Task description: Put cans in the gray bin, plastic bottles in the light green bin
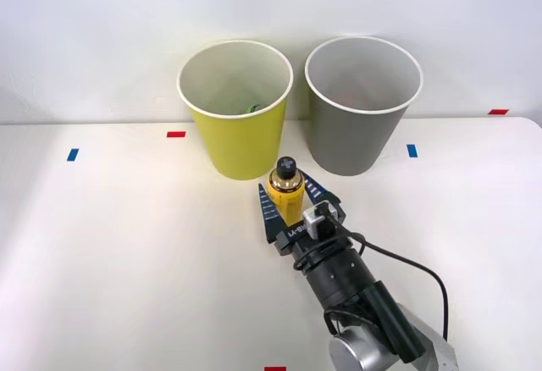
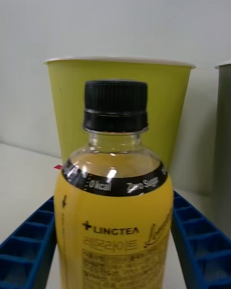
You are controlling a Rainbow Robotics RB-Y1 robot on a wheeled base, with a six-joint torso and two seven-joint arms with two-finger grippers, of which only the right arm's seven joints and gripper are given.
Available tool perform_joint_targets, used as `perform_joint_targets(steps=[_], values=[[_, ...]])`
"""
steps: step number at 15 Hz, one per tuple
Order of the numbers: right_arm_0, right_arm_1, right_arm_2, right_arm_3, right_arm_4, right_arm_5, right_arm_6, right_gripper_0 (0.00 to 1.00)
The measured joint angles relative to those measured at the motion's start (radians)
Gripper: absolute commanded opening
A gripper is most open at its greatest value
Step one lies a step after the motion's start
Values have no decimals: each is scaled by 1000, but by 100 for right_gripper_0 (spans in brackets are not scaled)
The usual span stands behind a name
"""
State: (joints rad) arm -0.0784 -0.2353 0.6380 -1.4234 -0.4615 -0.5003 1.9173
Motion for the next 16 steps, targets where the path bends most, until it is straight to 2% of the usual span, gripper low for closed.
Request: perform_joint_targets(steps=[4, 9, 16], values=[[0, -37, 0, -8, 36, -3, -12, 0], [1, -89, 38, -53, 53, -18, -36, 0], [8, -111, 33, -96, 78, -36, -51, 0]])
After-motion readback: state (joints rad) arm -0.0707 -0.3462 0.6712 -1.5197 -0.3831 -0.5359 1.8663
